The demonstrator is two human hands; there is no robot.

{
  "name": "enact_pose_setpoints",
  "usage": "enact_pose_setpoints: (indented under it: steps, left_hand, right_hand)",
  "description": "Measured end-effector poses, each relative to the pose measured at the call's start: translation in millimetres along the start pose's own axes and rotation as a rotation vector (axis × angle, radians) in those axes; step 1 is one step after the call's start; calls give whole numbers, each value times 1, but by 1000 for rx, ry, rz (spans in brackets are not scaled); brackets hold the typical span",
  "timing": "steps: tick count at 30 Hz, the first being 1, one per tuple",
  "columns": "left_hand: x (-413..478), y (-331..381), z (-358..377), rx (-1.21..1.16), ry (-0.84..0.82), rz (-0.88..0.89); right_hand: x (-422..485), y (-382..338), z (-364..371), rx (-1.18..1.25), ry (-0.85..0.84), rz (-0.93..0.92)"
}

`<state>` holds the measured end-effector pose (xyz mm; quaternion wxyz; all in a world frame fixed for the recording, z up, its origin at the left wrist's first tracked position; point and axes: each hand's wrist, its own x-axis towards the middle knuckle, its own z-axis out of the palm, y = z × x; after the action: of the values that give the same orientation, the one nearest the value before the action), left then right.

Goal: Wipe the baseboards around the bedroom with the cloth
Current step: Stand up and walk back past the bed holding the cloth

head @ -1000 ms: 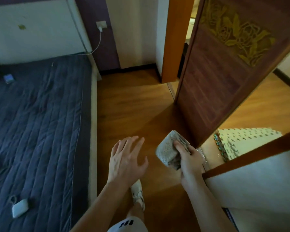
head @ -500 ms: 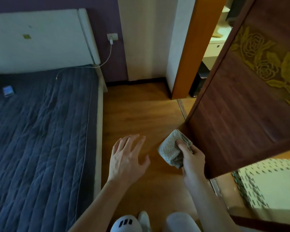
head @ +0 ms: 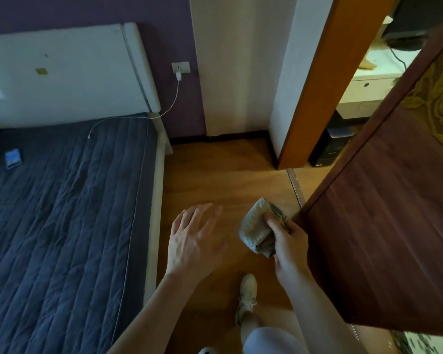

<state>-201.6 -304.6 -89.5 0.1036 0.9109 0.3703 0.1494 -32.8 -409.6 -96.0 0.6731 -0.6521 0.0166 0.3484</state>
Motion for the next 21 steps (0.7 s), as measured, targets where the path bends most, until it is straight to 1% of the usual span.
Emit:
enact_pose_setpoints:
  steps: [5, 9, 14, 17, 21]
  left_hand:
    - [101, -1, 19, 4, -1, -22]
    - [170, 1, 29, 18, -32, -40]
    - [233, -10, 38, 5, -33, -68]
    - [270, -22, 42, -1, -30, -80]
    - [314, -45, 46, -3, -30, -76]
  right_hand:
    - [83, -54, 35, 24, -45, 4]
    - [145, -94, 62, 21, -62, -19]
    - [196, -121, 94, -36, -66, -40]
    - [226, -133, 117, -30, -93, 6]
    - [263, -144, 152, -43, -96, -3]
